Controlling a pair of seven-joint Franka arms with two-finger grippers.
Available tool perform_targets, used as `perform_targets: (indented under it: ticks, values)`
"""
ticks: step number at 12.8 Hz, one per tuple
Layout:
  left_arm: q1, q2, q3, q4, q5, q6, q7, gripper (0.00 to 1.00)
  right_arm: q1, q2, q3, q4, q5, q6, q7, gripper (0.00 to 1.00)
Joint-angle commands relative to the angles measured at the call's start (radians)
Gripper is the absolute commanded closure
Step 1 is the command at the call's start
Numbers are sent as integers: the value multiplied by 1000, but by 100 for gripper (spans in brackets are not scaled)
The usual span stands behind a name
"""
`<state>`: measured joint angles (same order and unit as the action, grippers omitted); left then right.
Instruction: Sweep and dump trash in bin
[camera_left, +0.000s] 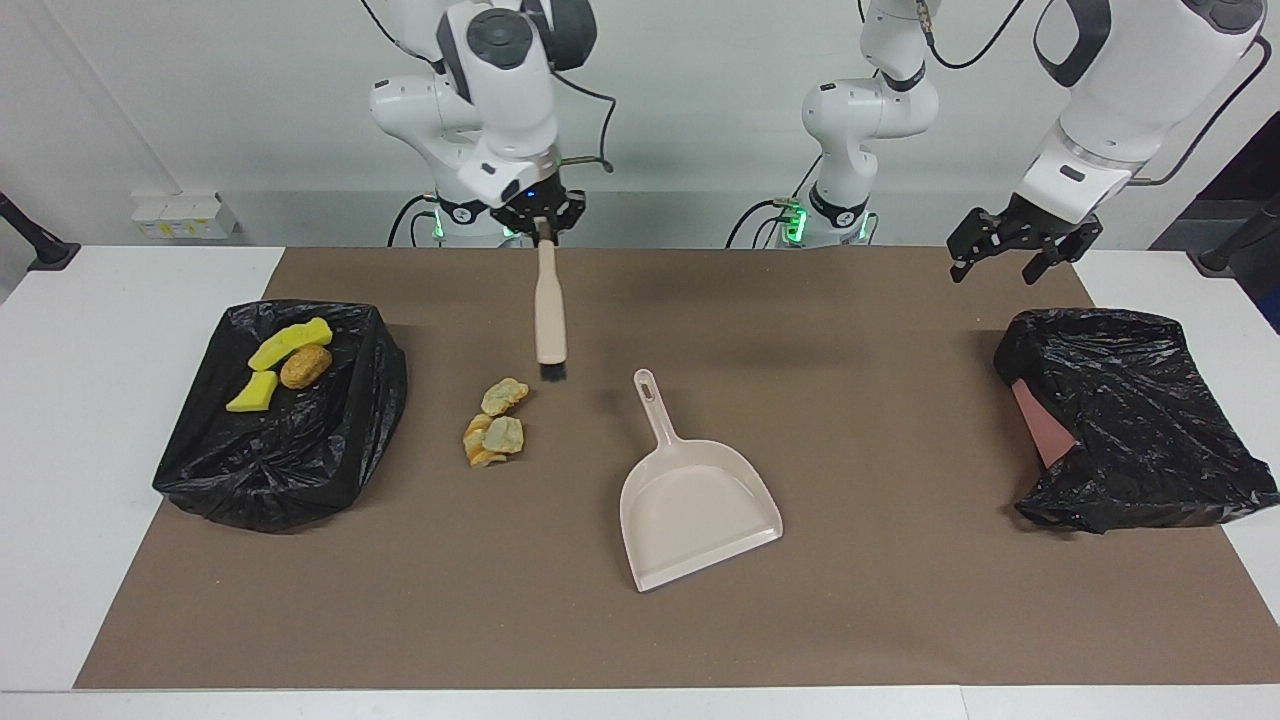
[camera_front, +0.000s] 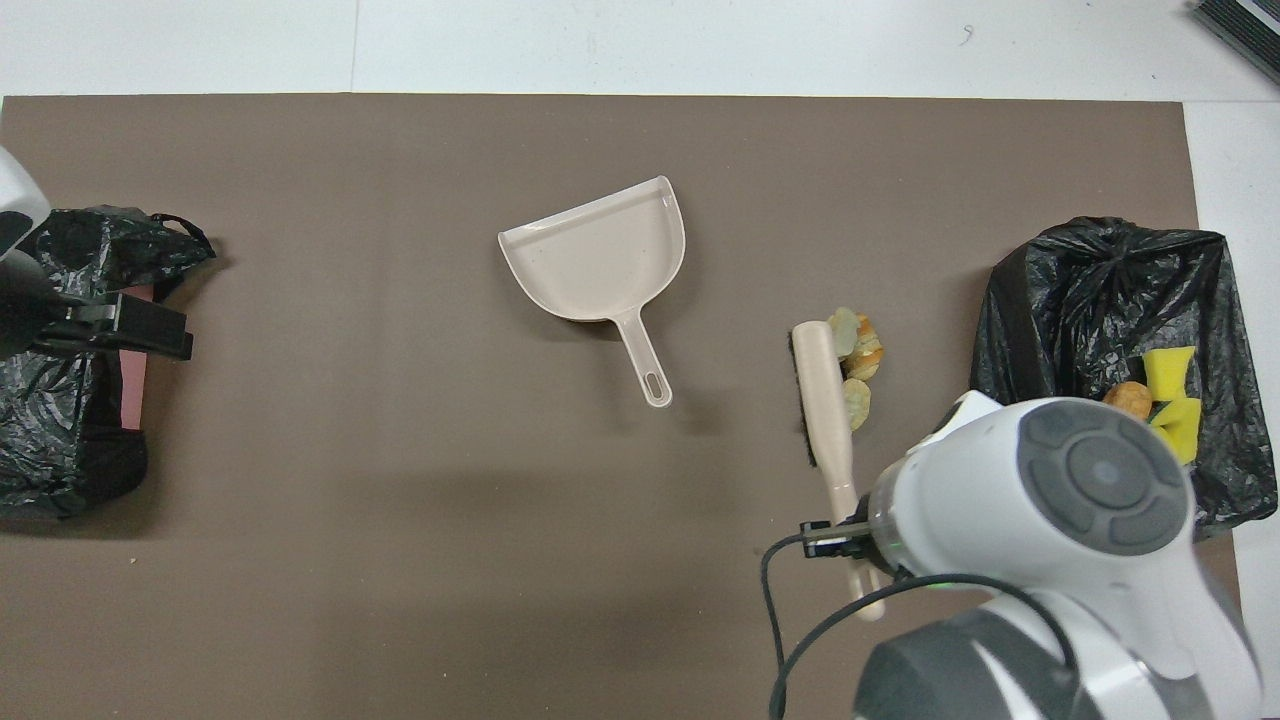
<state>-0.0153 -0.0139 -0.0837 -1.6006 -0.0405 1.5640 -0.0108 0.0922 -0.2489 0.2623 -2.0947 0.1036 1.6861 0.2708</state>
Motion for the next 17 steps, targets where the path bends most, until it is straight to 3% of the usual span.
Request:
perform_targets:
  ticks: [1,3,6,11,17]
  values:
    - [-60,21,9,-4,-13,60,-49,0,-136,19,9,-13,-102,43,-135,100]
    - [-126,52,9,-42,-13,152,-137,0,-204,52,11,-10,-212,73,-200,100]
    - [-227,83,9,-128,-13,299,-274,0,-210,123,11,-7,-303,104,-211,100]
    - [-406,219,10,-137,-6,480,-544,0,-252,175,14,-18,-321,158,-203,100]
    - [-551,314,10,-134,31,660,-819,0,-253,214,15,-18,-305,161,-196,100]
